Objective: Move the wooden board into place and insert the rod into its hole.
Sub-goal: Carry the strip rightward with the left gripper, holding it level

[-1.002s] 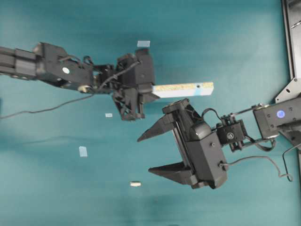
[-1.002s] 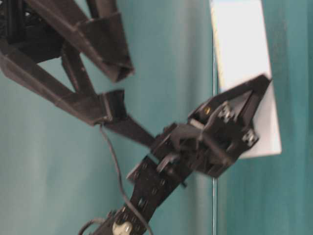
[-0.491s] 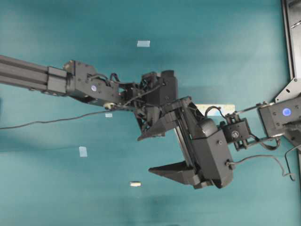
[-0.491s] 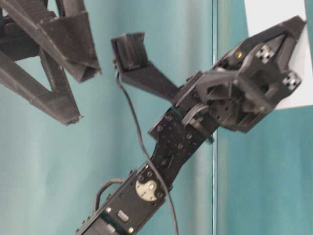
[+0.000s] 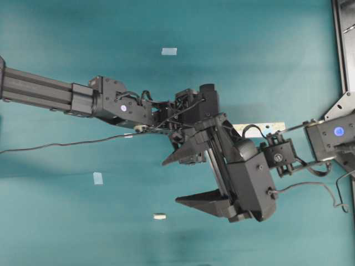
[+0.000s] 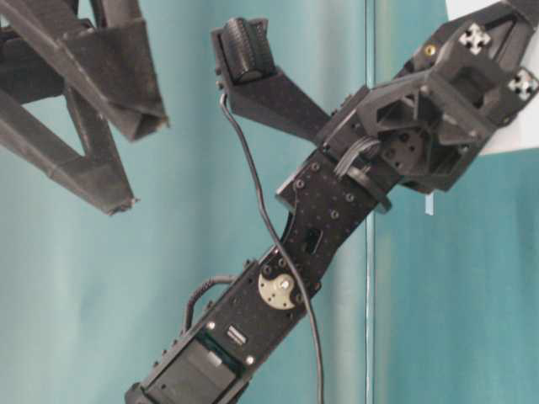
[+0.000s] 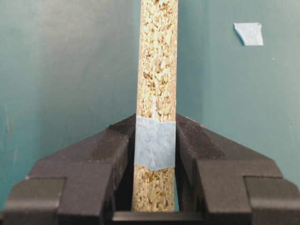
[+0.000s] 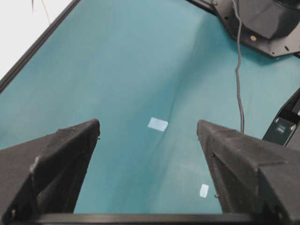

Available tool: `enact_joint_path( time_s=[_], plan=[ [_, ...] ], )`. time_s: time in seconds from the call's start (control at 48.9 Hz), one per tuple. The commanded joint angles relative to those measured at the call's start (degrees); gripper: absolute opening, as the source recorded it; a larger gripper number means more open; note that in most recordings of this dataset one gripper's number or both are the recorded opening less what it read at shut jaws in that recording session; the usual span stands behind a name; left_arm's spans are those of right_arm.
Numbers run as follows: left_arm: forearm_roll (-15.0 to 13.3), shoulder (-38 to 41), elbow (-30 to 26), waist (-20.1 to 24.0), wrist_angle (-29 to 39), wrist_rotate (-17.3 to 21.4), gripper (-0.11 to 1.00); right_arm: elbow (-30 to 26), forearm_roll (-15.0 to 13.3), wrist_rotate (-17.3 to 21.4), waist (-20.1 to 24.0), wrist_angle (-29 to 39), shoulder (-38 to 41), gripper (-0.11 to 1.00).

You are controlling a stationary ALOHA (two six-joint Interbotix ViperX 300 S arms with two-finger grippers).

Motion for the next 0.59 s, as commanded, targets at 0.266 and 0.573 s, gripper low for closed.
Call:
enact_joint_path(
  time_s=[0.266, 0.573],
  plan=[
    [0.18, 1.05, -5.36, -0.09, 0.62, -0.09, 0.21, -1.05, -0.09, -0.09, 0.0, -0.79, -1.32, 0.98],
    [0.26, 1.58, -5.19, -0.09, 2.46, 1.14, 0.21, -0.53, -0.09, -0.09, 0.0, -0.79, -1.32, 0.98]
  ],
)
